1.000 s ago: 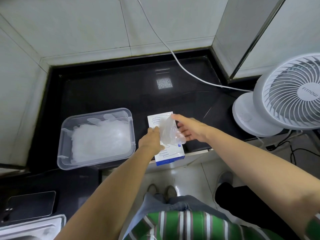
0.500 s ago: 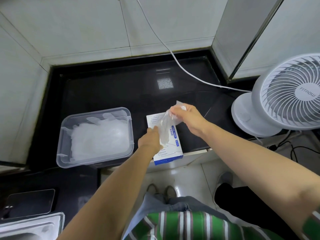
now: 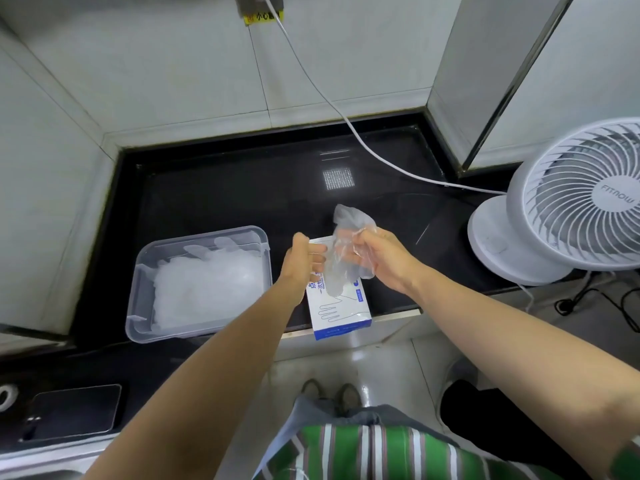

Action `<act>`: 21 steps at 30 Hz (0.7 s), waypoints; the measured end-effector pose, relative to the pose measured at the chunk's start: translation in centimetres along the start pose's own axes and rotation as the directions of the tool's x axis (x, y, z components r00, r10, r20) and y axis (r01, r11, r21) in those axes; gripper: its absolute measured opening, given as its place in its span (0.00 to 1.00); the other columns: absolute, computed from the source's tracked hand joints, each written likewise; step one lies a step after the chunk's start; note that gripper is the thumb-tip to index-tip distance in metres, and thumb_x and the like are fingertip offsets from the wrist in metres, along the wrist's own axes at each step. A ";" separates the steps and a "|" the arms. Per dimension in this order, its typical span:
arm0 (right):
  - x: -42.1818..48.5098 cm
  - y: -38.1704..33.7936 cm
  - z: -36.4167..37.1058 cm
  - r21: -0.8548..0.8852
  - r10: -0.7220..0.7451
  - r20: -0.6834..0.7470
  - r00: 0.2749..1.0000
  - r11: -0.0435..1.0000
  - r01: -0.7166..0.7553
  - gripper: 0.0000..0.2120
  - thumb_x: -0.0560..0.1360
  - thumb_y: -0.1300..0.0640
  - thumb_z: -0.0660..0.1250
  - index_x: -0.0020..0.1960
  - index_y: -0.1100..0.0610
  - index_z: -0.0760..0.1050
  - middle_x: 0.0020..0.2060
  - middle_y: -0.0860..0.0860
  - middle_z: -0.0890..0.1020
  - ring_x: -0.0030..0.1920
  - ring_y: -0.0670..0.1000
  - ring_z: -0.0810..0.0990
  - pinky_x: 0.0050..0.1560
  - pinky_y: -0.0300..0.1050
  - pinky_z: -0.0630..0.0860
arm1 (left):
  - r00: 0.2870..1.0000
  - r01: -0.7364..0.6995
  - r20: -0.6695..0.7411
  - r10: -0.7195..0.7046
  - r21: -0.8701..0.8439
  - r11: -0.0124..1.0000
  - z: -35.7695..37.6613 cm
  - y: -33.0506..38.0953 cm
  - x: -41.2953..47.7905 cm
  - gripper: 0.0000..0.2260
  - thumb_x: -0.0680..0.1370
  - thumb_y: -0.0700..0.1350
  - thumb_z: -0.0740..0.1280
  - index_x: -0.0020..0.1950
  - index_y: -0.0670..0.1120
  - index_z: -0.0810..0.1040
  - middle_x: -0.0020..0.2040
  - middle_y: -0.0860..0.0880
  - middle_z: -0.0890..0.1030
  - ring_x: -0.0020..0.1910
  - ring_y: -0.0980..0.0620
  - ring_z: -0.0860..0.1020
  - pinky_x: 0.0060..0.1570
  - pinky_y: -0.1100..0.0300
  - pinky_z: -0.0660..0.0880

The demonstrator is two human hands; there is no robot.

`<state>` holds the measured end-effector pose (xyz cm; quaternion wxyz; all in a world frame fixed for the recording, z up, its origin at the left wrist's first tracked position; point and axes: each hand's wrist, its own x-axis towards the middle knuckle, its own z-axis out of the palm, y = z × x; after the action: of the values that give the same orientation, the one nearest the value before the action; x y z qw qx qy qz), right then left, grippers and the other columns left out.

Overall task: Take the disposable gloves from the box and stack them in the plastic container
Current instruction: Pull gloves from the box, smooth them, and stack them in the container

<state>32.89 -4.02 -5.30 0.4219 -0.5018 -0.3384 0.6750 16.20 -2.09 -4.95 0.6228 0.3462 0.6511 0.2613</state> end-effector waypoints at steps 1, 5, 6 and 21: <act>-0.1 0.0 0.3 -0.001 0.007 0.048 0.999 1.000 -0.006 0.07 0.75 0.60 0.63 0.50 0.59 0.78 0.50 0.59 0.82 0.53 0.58 0.81 0.62 0.58 0.76 | 0.994 0.071 0.083 -0.066 -0.058 0.996 -0.1 0.5 -0.1 0.26 0.81 0.61 0.52 0.59 0.42 0.78 0.52 0.42 0.82 0.46 0.47 0.79 0.50 0.54 0.76; -0.4 -0.4 1.8 -0.054 0.048 0.213 0.976 0.998 -0.038 0.12 0.75 0.60 0.64 0.56 0.63 0.78 0.52 0.63 0.81 0.55 0.61 0.80 0.58 0.56 0.75 | 0.928 0.207 0.344 -0.144 -0.153 0.966 -1.3 1.6 -0.1 0.24 0.77 0.60 0.66 0.65 0.46 0.76 0.58 0.41 0.81 0.57 0.45 0.80 0.56 0.49 0.77; -0.5 -0.5 2.2 -0.058 0.051 0.239 0.970 0.998 -0.039 0.15 0.74 0.61 0.64 0.58 0.67 0.77 0.53 0.64 0.80 0.56 0.61 0.79 0.59 0.55 0.75 | 0.931 0.209 0.338 -0.139 -0.180 0.961 -1.5 1.4 0.4 0.27 0.73 0.56 0.72 0.67 0.44 0.75 0.60 0.40 0.80 0.57 0.44 0.80 0.57 0.48 0.77; 2.7 -3.4 6.6 -0.288 0.265 0.298 0.917 0.941 -0.178 0.27 0.77 0.42 0.66 0.61 0.65 0.78 0.50 0.57 0.84 0.52 0.54 0.83 0.56 0.46 0.78 | 0.882 -0.135 0.468 -0.061 0.375 0.917 -10.5 3.8 -2.8 0.14 0.75 0.38 0.72 0.59 0.45 0.79 0.55 0.44 0.82 0.56 0.46 0.81 0.58 0.54 0.78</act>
<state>26.92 -0.37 -1.56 0.2109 -0.4659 -0.4289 0.7446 6.18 -0.91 0.70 0.6733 0.5307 0.5128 0.0442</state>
